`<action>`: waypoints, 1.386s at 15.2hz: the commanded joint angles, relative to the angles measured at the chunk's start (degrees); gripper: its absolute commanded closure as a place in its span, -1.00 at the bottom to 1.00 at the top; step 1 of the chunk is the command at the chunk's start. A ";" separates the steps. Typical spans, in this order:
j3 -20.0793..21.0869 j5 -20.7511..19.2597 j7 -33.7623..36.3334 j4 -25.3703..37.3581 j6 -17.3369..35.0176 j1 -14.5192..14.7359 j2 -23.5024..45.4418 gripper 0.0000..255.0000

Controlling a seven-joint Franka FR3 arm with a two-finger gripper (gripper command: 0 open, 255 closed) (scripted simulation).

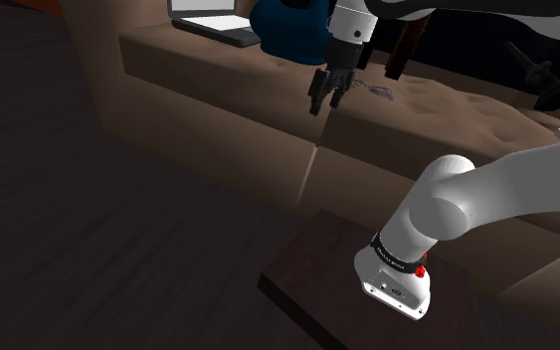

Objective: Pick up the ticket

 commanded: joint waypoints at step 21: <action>-27.59 -7.89 -26.45 25.99 -19.46 -7.34 13.80 -1.00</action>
